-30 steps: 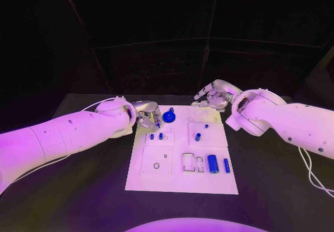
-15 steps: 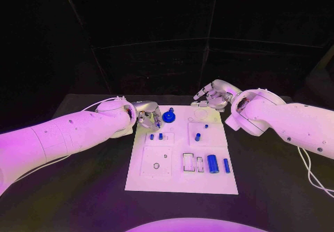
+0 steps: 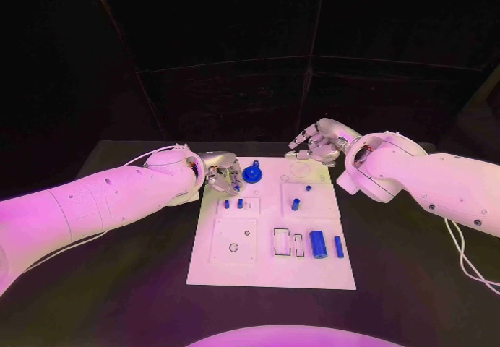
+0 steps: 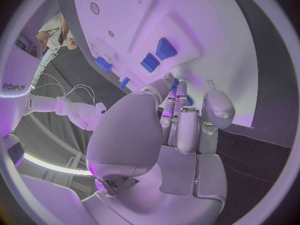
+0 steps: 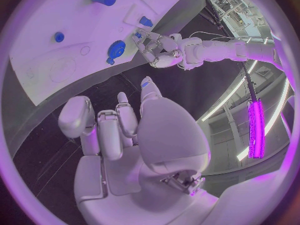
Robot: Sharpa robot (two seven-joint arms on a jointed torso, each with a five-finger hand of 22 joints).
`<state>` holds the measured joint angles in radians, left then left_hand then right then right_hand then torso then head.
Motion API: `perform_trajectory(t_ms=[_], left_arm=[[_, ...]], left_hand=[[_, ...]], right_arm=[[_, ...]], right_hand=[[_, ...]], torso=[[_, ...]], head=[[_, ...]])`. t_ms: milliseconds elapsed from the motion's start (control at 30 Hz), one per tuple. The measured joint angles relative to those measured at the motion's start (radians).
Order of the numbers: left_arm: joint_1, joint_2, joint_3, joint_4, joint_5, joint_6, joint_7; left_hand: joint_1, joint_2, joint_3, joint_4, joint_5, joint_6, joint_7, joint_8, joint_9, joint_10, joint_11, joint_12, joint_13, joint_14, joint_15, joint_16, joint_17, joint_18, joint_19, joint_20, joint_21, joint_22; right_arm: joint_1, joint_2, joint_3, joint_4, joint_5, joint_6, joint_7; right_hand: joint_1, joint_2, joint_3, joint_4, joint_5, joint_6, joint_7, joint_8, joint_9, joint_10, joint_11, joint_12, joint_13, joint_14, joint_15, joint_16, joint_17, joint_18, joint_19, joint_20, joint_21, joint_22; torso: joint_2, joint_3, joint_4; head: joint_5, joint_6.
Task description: Assemble the parts on the task board
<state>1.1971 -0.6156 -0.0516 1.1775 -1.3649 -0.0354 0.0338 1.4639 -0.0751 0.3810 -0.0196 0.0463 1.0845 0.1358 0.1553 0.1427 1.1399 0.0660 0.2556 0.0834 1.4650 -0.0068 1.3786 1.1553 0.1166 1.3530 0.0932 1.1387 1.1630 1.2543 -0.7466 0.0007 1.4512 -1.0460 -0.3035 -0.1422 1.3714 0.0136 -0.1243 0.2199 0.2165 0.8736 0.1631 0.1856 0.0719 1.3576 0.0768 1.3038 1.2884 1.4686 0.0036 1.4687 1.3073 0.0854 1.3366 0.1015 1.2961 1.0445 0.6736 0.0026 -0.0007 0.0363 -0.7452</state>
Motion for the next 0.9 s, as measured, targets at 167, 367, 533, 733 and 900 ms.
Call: perform_trajectory(t_ms=[167, 367, 533, 733, 900], left_arm=[[0.000, 0.000, 0.000, -0.001, 0.000, 0.002, -0.003], [-0.001, 0.001, 0.000, -0.001, 0.001, 0.004, -0.006], [-0.005, 0.000, -0.002, -0.001, 0.001, 0.009, -0.009], [-0.004, -0.002, -0.002, -0.001, 0.001, 0.008, -0.011], [-0.004, -0.005, -0.002, -0.001, 0.000, 0.004, -0.012]], left_hand=[[0.000, 0.000, 0.000, 0.000, 0.000, 0.000, 0.000, -0.004, -0.001, 0.000, 0.000, 0.000, 0.000, 0.000, 0.000, 0.000, -0.001, 0.000, 0.000, 0.000, 0.000, 0.000], [-0.012, -0.012, 0.004, -0.004, 0.000, -0.019, 0.010, -0.020, -0.008, -0.009, 0.009, -0.017, -0.002, 0.000, 0.000, -0.003, -0.007, 0.000, 0.000, 0.000, -0.007, -0.003], [-0.034, -0.034, 0.004, -0.004, 0.000, -0.077, 0.015, -0.059, -0.025, -0.034, 0.023, -0.041, -0.009, 0.002, 0.006, -0.005, -0.015, 0.000, -0.003, 0.004, -0.012, -0.005], [-0.055, -0.045, 0.000, 0.000, 0.000, -0.100, 0.018, -0.077, -0.034, -0.065, 0.029, -0.063, -0.015, 0.004, 0.011, -0.009, -0.027, 0.000, -0.003, 0.010, -0.019, -0.006], [-0.055, -0.045, -0.003, 0.003, 0.000, -0.104, 0.021, -0.078, -0.035, -0.070, 0.034, -0.070, -0.015, 0.000, 0.014, -0.009, -0.027, 0.000, -0.007, 0.014, -0.019, -0.009]], right_arm=[[0.000, 0.000, 0.000, 0.000, 0.000, 0.000, 0.000], [0.000, 0.000, 0.000, -0.001, 0.000, 0.000, 0.000], [0.000, 0.000, 0.000, -0.002, 0.000, 0.000, 0.000], [0.000, 0.000, 0.000, -0.002, 0.000, 0.000, 0.000], [0.000, -0.001, 0.000, -0.003, 0.000, 0.000, 0.000]], right_hand=[[0.000, 0.000, 0.000, 0.000, 0.000, 0.000, 0.000, 0.000, 0.000, 0.000, 0.000, 0.000, 0.000, 0.000, 0.000, 0.000, 0.000, 0.000, 0.000, 0.000, 0.000, 0.000], [0.000, 0.000, 0.000, 0.000, 0.000, 0.000, 0.000, 0.000, 0.000, 0.000, 0.000, 0.000, 0.000, 0.000, 0.000, 0.000, 0.000, 0.000, 0.000, 0.000, 0.000, 0.000], [0.004, 0.004, -0.005, 0.005, 0.000, 0.000, 0.000, 0.004, 0.000, 0.000, 0.000, 0.000, 0.000, 0.000, 0.000, -0.004, 0.000, 0.000, 0.000, 0.000, -0.004, -0.003], [0.006, 0.007, -0.005, 0.005, 0.000, 0.000, 0.000, 0.004, 0.000, 0.000, 0.000, 0.000, -0.001, 0.000, 0.000, -0.005, 0.000, 0.000, 0.000, 0.000, -0.004, -0.003], [0.006, 0.006, -0.005, 0.005, 0.000, 0.000, 0.000, 0.004, 0.000, 0.000, 0.000, 0.000, -0.001, 0.000, 0.000, -0.005, 0.000, 0.000, 0.000, 0.000, -0.004, -0.003]], torso=[[0.000, -0.0002, 0.0001], [0.000, -0.0002, 0.0006], [0.000, -0.0002, 0.0008], [0.000, -0.0002, 0.0012], [0.000, -0.0002, 0.0013]], head=[[0.000, -0.001], [0.000, -0.002], [0.001, -0.002], [0.001, -0.001], [0.001, -0.001]])
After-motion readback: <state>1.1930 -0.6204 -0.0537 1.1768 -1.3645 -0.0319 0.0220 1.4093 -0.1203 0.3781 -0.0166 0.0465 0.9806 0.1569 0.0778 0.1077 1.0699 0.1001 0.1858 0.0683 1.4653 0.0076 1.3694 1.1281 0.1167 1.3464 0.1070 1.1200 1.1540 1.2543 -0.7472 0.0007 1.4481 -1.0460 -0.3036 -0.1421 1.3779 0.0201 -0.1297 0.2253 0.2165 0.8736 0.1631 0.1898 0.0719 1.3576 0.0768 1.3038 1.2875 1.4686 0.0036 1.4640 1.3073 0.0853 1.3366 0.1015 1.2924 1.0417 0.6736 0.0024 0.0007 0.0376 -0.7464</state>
